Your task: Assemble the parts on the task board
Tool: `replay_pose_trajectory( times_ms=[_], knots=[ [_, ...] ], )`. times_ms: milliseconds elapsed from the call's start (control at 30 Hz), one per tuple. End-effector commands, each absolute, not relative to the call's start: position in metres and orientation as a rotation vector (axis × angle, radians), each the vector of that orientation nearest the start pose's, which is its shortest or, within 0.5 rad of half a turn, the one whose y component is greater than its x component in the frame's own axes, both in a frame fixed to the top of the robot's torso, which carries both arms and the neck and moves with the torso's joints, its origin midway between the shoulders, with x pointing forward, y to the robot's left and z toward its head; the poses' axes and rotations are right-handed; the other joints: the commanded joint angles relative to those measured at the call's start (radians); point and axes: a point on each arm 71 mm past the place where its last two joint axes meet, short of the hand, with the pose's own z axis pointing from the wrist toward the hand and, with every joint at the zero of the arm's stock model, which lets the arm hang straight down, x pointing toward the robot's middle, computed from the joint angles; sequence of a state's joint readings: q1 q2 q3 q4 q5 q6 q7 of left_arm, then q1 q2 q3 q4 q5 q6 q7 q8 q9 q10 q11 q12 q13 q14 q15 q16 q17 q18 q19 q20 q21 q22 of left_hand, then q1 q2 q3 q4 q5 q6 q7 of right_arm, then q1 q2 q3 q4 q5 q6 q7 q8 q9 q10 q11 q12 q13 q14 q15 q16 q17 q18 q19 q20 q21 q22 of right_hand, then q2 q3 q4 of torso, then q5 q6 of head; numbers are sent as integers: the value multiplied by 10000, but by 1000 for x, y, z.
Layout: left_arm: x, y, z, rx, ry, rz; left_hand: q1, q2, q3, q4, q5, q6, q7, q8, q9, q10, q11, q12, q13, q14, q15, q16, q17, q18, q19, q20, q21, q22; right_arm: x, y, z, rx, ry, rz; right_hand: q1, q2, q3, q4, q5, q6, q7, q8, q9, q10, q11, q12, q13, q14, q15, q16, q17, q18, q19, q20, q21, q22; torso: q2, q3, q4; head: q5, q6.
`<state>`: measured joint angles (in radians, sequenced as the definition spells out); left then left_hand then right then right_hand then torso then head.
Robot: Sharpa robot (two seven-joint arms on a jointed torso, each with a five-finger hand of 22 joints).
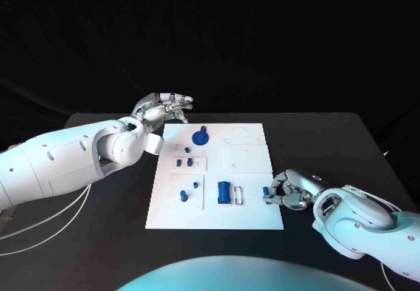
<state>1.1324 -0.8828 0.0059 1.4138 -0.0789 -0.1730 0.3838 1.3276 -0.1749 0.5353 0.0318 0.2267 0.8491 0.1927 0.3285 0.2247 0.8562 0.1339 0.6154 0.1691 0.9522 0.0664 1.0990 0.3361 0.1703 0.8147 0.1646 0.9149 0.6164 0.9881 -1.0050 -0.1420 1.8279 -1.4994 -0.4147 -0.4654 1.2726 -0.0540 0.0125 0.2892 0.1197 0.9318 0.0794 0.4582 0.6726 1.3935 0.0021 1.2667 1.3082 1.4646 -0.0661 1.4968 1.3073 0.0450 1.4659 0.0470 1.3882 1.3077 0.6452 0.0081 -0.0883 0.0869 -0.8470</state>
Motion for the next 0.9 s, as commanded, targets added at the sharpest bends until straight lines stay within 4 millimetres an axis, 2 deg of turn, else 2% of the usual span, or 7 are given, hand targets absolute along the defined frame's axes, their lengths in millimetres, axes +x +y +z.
replay_pose_trajectory(
  times_ms=[33,200,333,400,567,633,900],
  knots=[
    [498,254,-200,-10817,14505,-15376,-68,33,-5,61,62,-82,4,60,9,-71,-4,33,15,-60,17,43,-15,124,27,53,-63,-9,366,-208,-284,582,19572,4760,18,54,37,-11,65,74,-19,-30,-15,11,16,21,130,708,68,12,883,-85,366,46,39,2150,-2,-6,10,5,-15],
    [498,255,-200,-10820,14506,-15371,-68,33,-5,61,62,-82,4,60,9,-71,-4,33,15,-60,17,43,-15,124,27,53,-63,-9,366,-205,-287,547,19602,4789,270,96,140,-42,148,98,-41,-59,-23,21,-3,37,147,709,51,13,892,-87,371,34,50,2153,2,1,15,12,-39],
    [498,255,-200,-10822,14506,-15366,-68,33,-5,61,62,-82,4,60,9,-71,-4,33,15,-60,17,43,-15,124,27,53,-63,-9,367,-203,-289,426,19611,4753,921,162,471,-153,463,129,-92,-131,-53,16,-53,32,156,712,8,16,910,-90,375,-2,63,2157,-7,-8,3,19,-54],
    [498,255,-200,-10823,14508,-15366,-68,33,-5,61,62,-82,4,60,9,-71,-4,33,15,-60,17,43,-15,124,27,53,-63,-9,367,-203,-290,364,19625,4716,1426,200,936,-214,-146,161,-115,-207,-97,0,-79,12,154,716,-21,23,938,-93,379,-36,75,2160,-7,-8,3,19,-54],
    [498,255,-200,-10828,14510,-15357,-68,33,-5,61,62,-82,4,60,9,-71,-4,33,15,-60,17,43,-15,124,27,53,-63,-9,367,-202,-292,109,19714,4581,1964,-108,1770,-335,224,272,-151,-294,-149,-9,-110,-3,164,721,-46,27,966,-99,390,-64,106,2169,-1,-3,-5,30,-58],
    [498,255,-200,-10829,14512,-15355,-68,33,-5,61,62,-82,4,60,9,-71,-4,33,15,-60,17,43,-15,124,27,53,-63,-9,367,-201,-293,-15,19769,4521,2243,-285,2247,-508,706,320,-166,-321,-166,-25,-126,-21,162,721,-65,26,972,-98,387,-83,103,2168,-11,-4,-7,33,-65],
    [498,255,-200,-10845,14546,-15347,-48,43,8,56,64,-86,4,67,16,-82,-6,49,16,-66,15,49,-19,125,35,52,-72,-13,366,-200,-294,-59,19844,4267,1731,-956,4262,-845,935,396,-193,-222,16,38,-148,-43,167,716,-78,2,964,-104,393,-100,131,2173,-10,-3,-14,17,-47]
  ],
)
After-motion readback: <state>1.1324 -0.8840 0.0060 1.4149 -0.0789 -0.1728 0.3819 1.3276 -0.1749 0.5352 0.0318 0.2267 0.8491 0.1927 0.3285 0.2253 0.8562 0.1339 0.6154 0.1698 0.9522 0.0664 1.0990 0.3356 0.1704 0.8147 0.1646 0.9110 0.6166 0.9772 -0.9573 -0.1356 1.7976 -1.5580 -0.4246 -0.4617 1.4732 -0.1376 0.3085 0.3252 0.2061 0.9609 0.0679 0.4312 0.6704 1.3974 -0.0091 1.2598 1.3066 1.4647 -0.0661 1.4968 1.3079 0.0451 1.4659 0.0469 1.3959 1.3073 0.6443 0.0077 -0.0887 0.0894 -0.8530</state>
